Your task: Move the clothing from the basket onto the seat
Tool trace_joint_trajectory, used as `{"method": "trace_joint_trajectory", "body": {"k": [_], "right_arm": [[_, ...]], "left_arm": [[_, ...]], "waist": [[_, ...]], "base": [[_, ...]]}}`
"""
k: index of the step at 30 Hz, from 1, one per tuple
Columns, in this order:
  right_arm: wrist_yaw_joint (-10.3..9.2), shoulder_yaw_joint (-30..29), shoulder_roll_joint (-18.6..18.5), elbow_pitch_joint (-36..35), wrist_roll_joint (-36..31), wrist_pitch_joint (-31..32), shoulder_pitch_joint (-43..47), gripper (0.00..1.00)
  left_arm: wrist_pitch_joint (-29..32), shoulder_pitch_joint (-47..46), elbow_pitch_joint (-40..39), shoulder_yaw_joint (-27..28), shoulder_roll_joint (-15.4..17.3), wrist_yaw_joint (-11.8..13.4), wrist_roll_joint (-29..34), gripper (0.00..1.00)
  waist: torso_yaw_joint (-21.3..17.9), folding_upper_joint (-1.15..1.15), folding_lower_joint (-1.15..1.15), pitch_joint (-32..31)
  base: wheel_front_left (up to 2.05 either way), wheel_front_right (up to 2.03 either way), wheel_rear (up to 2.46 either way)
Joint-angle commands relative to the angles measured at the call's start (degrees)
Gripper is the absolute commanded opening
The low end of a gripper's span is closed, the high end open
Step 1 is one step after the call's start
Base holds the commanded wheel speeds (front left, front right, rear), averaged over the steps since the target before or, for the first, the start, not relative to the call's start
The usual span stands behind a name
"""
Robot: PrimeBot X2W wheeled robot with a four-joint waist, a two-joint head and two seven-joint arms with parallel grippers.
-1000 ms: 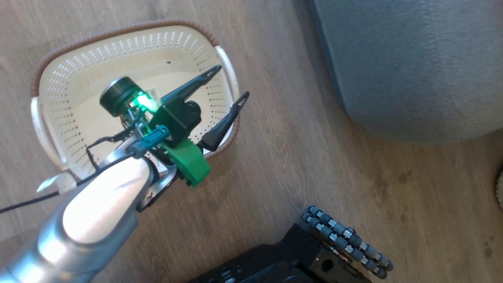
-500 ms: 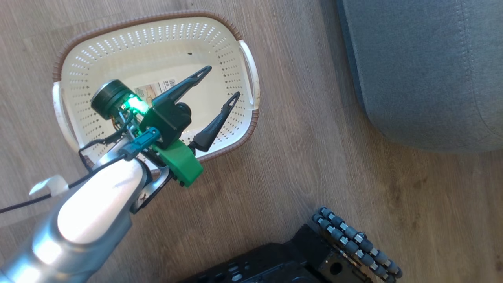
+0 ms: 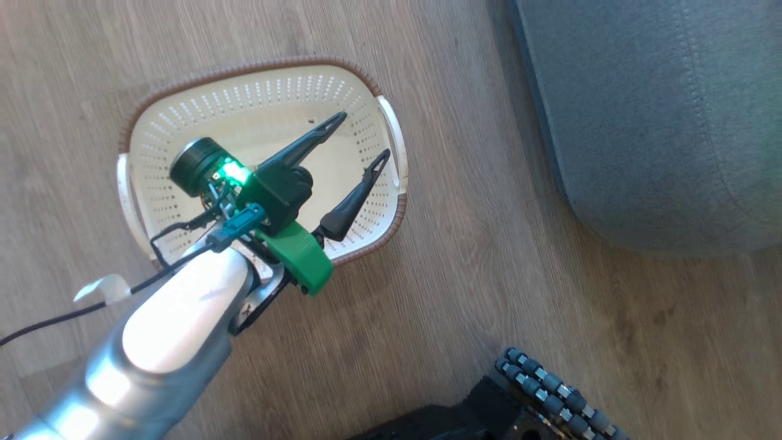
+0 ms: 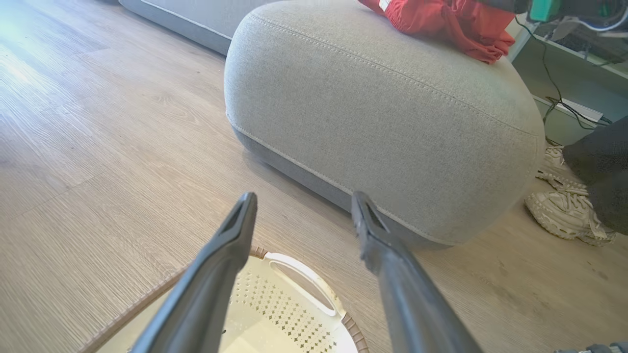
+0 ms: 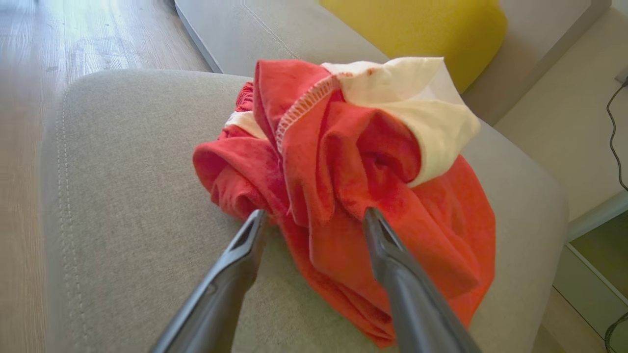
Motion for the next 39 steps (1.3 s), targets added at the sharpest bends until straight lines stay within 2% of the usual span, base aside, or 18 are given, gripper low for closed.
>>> {"method": "trace_joint_trajectory", "body": {"k": [1,9,18,29,33,39], "right_arm": [[0.40,0.8,-0.6,-3.2,0.3,-0.7,2.9,1.00],[0.40,5.9,2.9,-15.2,3.0,-0.7,10.5,1.00],[0.40,13.2,4.3,-22.8,3.5,-0.7,14.6,1.00],[0.40,18.8,5.4,-25.4,5.7,-0.8,16.3,1.00],[0.40,20.5,6.8,-25.2,6.0,-0.8,18.4,1.00],[0.40,20.4,9.2,-25.2,6.4,-0.8,21.3,1.00]], "left_arm": [[-0.8,-0.1,-1.2,1.6,-0.2,0.2,-0.6,1.00],[-2.5,0.9,2.0,3.7,-2.3,1.0,-1.6,1.00],[-2.7,4.0,3.0,9.9,-5.3,1.6,-1.2,1.00],[-2.7,11.1,3.8,22.2,-9.0,1.9,1.8,1.00],[-2.7,14.8,3.9,28.5,-10.4,2.7,3.7,1.00],[-2.7,18.8,3.6,34.2,-11.7,3.1,5.6,1.00]], "waist": [[0.3,0.00,0.00,-1.4],[1.9,0.00,0.00,-6.0],[7.7,0.00,0.00,-12.2],[16.0,0.00,0.00,-20.0],[17.8,0.00,0.00,-23.5],[18.1,0.00,0.00,-26.6]], "base": [[0.00,0.00,0.00],[0.00,0.00,0.00],[0.00,0.00,0.00],[0.00,0.00,0.00],[0.00,0.00,0.00],[0.00,0.00,0.00]]}}
